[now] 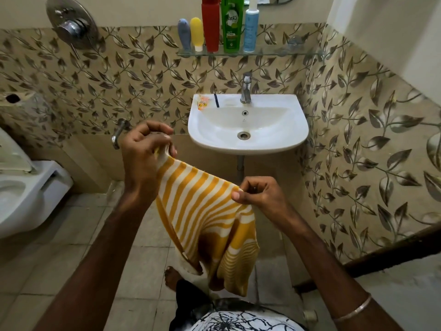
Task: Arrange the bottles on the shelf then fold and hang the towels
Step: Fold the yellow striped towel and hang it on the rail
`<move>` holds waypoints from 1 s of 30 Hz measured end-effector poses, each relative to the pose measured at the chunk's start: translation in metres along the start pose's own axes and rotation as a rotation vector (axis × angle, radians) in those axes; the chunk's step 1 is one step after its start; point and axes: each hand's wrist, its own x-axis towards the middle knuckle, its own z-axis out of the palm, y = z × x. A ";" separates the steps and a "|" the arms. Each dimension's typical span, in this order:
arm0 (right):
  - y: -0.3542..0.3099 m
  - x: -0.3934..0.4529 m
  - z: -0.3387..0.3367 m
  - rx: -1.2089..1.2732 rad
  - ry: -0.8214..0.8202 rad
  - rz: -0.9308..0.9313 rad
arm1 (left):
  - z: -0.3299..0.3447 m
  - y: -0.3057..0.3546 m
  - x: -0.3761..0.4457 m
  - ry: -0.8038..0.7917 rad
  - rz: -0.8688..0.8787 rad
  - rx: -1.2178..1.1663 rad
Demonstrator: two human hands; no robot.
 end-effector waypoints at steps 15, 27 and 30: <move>-0.025 -0.001 -0.011 -0.233 -0.133 -0.105 | 0.018 -0.014 -0.008 -0.918 -0.050 0.554; 0.021 -0.010 -0.022 -0.309 -0.144 0.101 | 0.021 -0.004 -0.011 -0.675 0.290 0.632; 0.030 -0.013 -0.025 -0.295 -0.111 0.101 | 0.010 0.001 -0.004 -0.622 0.297 0.655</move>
